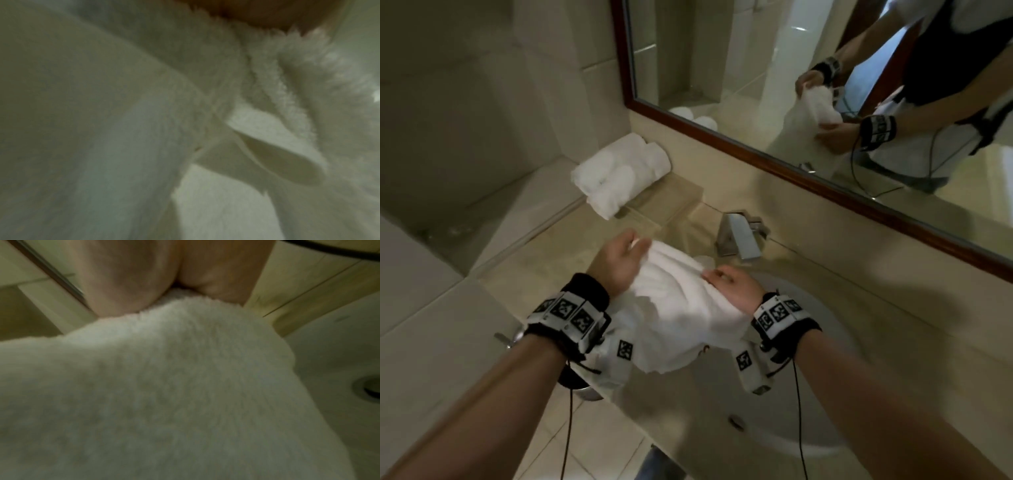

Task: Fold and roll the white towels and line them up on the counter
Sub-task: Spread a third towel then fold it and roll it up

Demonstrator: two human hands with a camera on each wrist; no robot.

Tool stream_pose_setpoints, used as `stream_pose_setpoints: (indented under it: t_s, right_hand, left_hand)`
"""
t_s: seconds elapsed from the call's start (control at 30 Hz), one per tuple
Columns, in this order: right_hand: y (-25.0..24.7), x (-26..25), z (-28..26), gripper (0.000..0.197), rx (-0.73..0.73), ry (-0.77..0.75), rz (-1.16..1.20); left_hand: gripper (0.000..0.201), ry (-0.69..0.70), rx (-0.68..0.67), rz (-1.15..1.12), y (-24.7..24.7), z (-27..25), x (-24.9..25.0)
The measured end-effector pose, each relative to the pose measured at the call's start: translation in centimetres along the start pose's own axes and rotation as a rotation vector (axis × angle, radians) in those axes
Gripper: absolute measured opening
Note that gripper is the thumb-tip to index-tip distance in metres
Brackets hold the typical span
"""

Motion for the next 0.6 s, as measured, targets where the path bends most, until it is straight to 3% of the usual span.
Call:
stream_pose_setpoints:
  t_s: [0.1, 0.13, 0.2, 0.27, 0.37, 0.43, 0.53, 0.6]
  right_hand:
    - [-3.1, -0.2, -5.5, 0.067, -0.103, 0.094, 0.107]
    - [-4.1, -0.3, -7.7, 0.069, -0.116, 0.113, 0.155]
    - [-6.2, -0.3, -12.3, 0.051, -0.120, 0.130, 0.283]
    - [-8.0, 0.6, -16.8, 0.023, -0.084, 0.156, 0.424]
    - [-9.9, 2.5, -22.8, 0.028, -0.005, 0.203, 0.771]
    - [-11.7, 4.6, -26.9, 0.034, 0.205, 0.161, 0.943]
    - [-14.2, 7.9, -32.5, 0.043, 0.559, 0.121, 1.052]
    - [-15.1, 10.2, -35.8, 0.055, 0.787, 0.104, 1.117]
  left_hand:
    - [0.028, 0.079, -0.042, -0.058, 2.1, -3.3, 4.4]
    - [0.038, 0.085, -0.042, -0.076, 3.1, -4.4, 5.6]
    - [0.048, 0.093, -0.085, -0.154, 6.0, -7.0, 7.6]
    - [0.029, 0.103, -0.152, -0.252, 9.2, -10.0, 9.2]
    - [0.033, 0.041, -0.259, -0.361, 14.4, -13.0, 9.8]
    - [0.051, 0.009, -0.387, -0.260, 19.0, -15.0, 9.6]
    - [0.055, -0.063, -0.537, -0.021, 25.1, -18.7, 7.4]
    - [0.077, -0.131, -0.736, 0.108, 29.2, -21.6, 5.3]
Point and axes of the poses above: each hand's wrist, its own z-axis towards the middle knuckle, its own y-axis out of the palm, x = y × z, the point moved 5 cm from there along z, towards the middle knuckle, and after that the axes turned 15 degrees about -y, right-handed, at the moved point
